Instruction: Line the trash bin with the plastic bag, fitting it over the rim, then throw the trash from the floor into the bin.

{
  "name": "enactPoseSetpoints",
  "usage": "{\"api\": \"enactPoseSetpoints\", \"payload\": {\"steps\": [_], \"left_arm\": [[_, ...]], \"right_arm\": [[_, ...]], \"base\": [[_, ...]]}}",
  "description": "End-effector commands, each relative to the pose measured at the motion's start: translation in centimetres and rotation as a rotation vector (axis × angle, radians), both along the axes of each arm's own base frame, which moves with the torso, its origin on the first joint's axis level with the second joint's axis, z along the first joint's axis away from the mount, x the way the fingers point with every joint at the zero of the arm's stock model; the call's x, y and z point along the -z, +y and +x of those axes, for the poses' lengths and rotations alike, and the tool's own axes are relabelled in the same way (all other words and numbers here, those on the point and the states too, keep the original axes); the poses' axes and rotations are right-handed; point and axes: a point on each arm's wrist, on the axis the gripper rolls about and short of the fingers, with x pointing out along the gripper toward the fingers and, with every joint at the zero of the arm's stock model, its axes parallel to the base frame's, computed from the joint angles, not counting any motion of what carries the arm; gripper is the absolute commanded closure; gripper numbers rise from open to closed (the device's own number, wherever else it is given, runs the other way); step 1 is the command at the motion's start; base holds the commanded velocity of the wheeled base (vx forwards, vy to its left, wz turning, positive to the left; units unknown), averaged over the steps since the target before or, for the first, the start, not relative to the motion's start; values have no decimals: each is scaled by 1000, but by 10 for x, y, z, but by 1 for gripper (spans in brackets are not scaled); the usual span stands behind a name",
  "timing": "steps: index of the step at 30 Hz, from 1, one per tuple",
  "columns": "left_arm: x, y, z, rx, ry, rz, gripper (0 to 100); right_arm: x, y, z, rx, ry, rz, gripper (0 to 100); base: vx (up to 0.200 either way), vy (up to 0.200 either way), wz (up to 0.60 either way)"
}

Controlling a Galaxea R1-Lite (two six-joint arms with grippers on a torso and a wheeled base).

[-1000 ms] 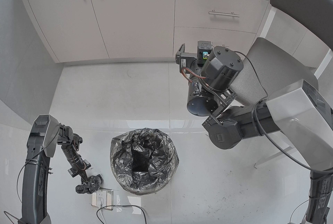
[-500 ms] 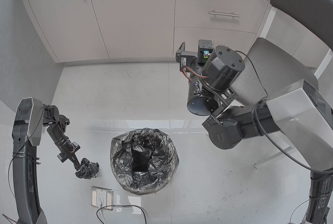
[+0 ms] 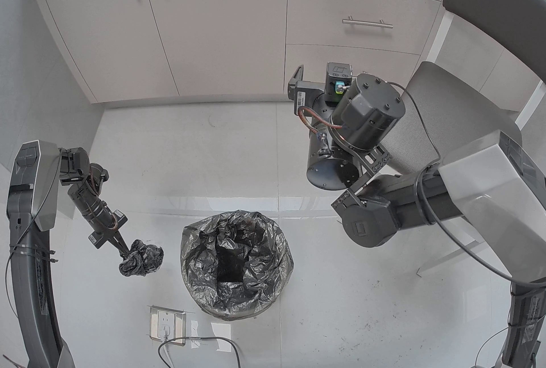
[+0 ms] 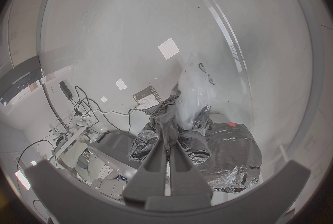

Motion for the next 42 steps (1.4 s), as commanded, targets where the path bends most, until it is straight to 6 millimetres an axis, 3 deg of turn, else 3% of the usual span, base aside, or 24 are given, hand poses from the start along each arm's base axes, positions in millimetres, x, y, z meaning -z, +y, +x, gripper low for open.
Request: {"api": "enactPoseSetpoints", "payload": {"steps": [1,8,16,18,19,24,33,42], "left_arm": [[-9,-1,0,2,-22,5,100],[-49,-18,-4,17,-73,14,100],[-111,-45,-25,66,-123,-25,100],[-114,-46,-26,68,-125,-30,100],[-135,-55,-36,86,-147,-73,100],[-167,-74,-54,133,-177,-90,100],[-213,-100,-81,215,-292,-86,100],[-239,-131,-101,313,-367,-96,100]], "right_arm": [[-2,-2,0,2,-2,2,0],[-2,0,-2,-3,-2,2,0],[-8,-2,-4,-3,-11,10,0],[-8,-2,-4,-1,-12,12,0],[-11,-3,-6,-2,-16,18,0],[-10,-5,-9,-6,-10,9,0],[-18,-8,-13,-8,-29,25,0],[-18,-10,-17,-12,-23,22,0]], "base": [[0,0,0],[0,0,0],[0,0,0],[0,0,0],[0,0,0],[0,0,0],[0,0,0],[0,0,0]]}}
